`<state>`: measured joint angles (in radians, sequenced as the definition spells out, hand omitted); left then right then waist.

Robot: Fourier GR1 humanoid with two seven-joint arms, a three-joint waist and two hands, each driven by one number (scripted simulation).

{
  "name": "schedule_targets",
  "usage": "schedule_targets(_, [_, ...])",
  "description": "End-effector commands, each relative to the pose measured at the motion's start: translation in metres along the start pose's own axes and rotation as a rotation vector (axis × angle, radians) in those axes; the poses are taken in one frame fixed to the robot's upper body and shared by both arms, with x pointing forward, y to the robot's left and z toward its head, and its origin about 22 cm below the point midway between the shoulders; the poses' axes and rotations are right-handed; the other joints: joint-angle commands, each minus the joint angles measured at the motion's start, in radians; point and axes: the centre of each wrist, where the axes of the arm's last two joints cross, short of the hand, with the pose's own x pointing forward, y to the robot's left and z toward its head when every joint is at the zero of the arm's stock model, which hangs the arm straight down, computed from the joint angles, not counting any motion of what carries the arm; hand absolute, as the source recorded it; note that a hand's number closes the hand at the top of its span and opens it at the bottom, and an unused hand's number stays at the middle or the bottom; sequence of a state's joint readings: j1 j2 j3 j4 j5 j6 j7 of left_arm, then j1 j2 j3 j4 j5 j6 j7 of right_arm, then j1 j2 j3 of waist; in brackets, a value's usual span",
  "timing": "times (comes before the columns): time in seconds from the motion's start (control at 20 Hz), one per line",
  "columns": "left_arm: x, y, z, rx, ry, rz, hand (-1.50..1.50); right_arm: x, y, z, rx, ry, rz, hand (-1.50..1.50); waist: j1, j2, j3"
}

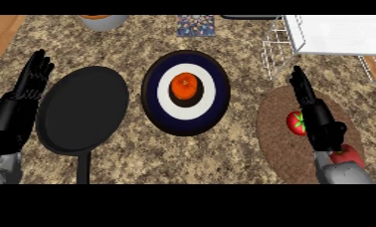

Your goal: Pick the tomato from the placemat and place it in the tiered shelf

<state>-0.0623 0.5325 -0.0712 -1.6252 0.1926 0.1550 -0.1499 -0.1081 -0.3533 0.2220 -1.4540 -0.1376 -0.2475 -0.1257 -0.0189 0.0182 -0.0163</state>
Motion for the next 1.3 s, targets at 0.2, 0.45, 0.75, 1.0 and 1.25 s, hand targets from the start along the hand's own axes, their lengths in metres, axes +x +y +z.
schedule_targets(0.2, [-0.015,-0.059,0.0,-0.1,0.136,0.054,0.0,0.049,-0.126,-0.045,0.125,-0.047,-0.099,-1.5,0.009,-0.01,0.018])
schedule_targets(0.45, [-0.019,-0.064,0.004,-0.098,0.166,0.1,0.0,0.017,-0.163,-0.017,-0.156,0.103,0.347,1.5,-0.014,0.015,0.008])
schedule_targets(0.75, [-0.024,-0.108,-0.007,-0.14,0.225,0.119,0.0,-0.062,-0.148,-0.008,-0.47,-0.017,-0.005,-1.5,0.022,-0.005,0.021])
schedule_targets(1.0, [-0.021,-0.114,-0.003,-0.138,0.22,0.123,0.0,-0.056,-0.208,0.01,-0.29,-0.125,-0.135,-1.5,0.025,-0.014,0.018])
schedule_targets(1.25, [-0.022,-0.12,-0.002,-0.151,0.223,0.114,0.0,-0.039,-0.211,0.002,-0.008,-0.001,0.076,-1.5,0.024,-0.017,0.016])
